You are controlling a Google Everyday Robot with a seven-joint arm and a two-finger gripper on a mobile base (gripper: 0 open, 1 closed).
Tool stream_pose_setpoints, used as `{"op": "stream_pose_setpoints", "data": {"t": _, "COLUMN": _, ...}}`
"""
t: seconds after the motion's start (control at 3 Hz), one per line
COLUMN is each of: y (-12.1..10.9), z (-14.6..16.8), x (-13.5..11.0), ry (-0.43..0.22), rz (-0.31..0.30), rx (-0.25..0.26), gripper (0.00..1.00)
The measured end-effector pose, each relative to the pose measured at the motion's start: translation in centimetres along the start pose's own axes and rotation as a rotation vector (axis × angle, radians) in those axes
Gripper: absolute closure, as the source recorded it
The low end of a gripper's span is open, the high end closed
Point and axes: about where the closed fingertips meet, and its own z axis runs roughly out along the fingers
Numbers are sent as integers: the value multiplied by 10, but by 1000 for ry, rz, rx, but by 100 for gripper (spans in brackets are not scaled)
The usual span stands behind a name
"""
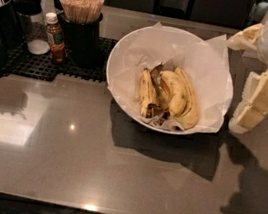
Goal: Pick banana from white bowl
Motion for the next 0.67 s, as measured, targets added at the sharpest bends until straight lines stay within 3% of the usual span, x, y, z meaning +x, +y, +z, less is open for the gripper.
{"op": "stream_pose_setpoints", "data": {"t": 0.67, "y": -14, "z": 26, "x": -36, "ry": -294, "rz": -103, "rx": -169, "gripper": 0}}
